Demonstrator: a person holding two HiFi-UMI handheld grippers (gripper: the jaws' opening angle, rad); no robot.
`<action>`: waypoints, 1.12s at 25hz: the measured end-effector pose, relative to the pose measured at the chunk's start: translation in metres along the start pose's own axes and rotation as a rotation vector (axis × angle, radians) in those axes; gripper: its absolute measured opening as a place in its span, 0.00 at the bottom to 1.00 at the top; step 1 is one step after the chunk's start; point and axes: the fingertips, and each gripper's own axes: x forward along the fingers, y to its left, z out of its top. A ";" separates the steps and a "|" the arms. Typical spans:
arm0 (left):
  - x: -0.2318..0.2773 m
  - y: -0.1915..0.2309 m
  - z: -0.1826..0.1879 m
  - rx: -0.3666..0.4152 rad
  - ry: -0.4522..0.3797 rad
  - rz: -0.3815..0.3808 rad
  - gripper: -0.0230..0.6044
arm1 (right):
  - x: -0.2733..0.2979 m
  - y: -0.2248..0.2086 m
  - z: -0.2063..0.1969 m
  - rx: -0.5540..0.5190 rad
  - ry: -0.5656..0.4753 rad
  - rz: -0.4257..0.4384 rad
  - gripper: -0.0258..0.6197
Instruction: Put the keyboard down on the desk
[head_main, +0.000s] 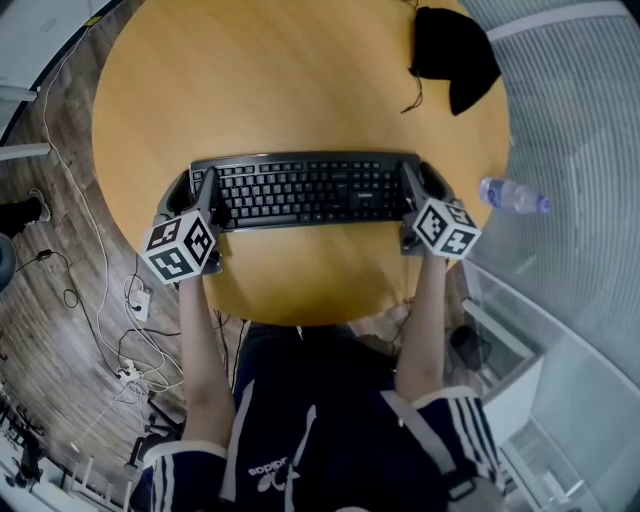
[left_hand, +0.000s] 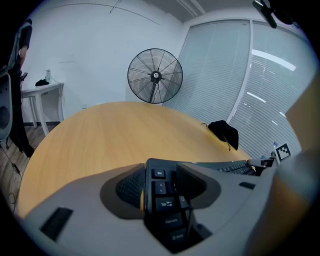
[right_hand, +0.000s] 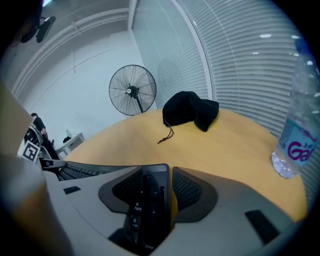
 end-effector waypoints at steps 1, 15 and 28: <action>-0.001 0.000 0.001 0.005 -0.005 0.002 0.34 | -0.002 -0.002 0.003 -0.017 -0.013 -0.014 0.32; -0.050 -0.020 0.050 0.124 -0.178 -0.032 0.11 | -0.068 0.046 0.063 -0.063 -0.266 0.017 0.07; -0.099 -0.073 0.118 0.230 -0.360 -0.187 0.04 | -0.142 0.101 0.098 -0.087 -0.421 0.026 0.04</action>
